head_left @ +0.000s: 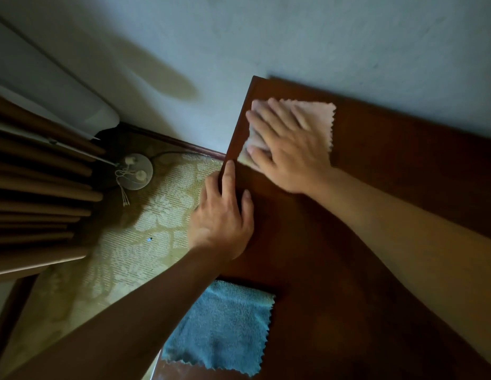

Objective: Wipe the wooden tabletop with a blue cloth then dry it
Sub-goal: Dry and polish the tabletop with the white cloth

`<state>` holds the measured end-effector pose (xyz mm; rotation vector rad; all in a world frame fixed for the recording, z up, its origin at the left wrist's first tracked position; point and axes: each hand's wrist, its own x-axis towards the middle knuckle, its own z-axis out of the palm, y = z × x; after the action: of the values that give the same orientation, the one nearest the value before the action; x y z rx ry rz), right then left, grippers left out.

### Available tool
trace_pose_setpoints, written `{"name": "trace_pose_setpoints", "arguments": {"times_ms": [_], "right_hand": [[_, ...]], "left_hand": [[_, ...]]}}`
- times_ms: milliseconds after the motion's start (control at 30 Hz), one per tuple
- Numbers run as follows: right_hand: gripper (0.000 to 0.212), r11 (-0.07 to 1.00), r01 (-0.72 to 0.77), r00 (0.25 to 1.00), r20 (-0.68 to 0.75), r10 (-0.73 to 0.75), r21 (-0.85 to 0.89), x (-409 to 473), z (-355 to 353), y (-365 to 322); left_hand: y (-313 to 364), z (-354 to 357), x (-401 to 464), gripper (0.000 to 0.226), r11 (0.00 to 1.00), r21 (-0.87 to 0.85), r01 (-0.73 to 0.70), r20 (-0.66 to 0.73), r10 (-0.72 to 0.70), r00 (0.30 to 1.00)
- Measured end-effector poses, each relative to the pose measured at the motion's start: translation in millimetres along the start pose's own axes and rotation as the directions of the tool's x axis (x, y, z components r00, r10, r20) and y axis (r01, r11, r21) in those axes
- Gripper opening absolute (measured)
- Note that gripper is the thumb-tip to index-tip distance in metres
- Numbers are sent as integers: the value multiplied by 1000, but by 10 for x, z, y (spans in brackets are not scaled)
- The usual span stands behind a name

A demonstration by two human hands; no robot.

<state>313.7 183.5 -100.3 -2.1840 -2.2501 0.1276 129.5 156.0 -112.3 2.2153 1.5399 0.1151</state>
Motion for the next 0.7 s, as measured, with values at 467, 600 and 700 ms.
{"name": "trace_pose_setpoints", "arguments": {"times_ms": [467, 600, 700], "right_hand": [[65, 999, 36, 999, -3, -36, 13, -728, 60, -109], [66, 997, -75, 996, -38, 77, 35, -376, -9, 386], [69, 962, -273, 962, 23, 273, 23, -107, -36, 588]], "left_hand": [[14, -14, 7, 64, 1000, 0, 1, 3, -1, 1000], [24, -15, 8, 64, 1000, 4, 0, -10, 0, 1000], [10, -11, 3, 64, 1000, 11, -5, -19, 5, 1000]]}}
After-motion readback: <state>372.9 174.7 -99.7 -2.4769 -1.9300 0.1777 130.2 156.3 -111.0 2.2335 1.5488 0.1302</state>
